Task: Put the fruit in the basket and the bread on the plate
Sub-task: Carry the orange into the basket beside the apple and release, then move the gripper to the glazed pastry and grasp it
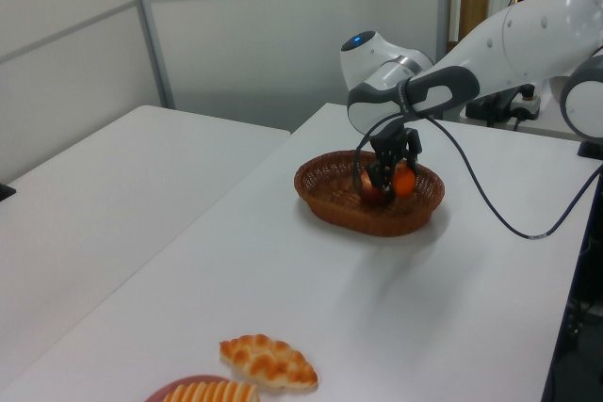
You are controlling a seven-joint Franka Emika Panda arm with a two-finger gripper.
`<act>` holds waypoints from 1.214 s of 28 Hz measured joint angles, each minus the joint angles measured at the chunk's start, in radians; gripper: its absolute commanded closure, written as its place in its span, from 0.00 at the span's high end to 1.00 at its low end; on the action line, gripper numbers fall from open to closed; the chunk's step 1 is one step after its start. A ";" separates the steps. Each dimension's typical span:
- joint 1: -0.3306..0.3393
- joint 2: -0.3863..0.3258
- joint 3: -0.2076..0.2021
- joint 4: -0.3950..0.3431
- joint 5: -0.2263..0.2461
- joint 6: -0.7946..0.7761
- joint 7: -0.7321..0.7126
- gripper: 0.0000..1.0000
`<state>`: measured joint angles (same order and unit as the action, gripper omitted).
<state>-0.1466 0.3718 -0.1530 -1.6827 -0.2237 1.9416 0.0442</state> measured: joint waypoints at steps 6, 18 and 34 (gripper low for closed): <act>0.010 0.018 0.011 0.000 -0.001 0.000 0.000 1.00; 0.096 0.005 0.085 0.072 0.109 0.000 0.000 1.00; 0.439 0.019 0.140 0.053 0.118 -0.059 0.106 1.00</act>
<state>0.2928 0.3912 -0.0134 -1.6296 -0.1059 1.8831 0.1498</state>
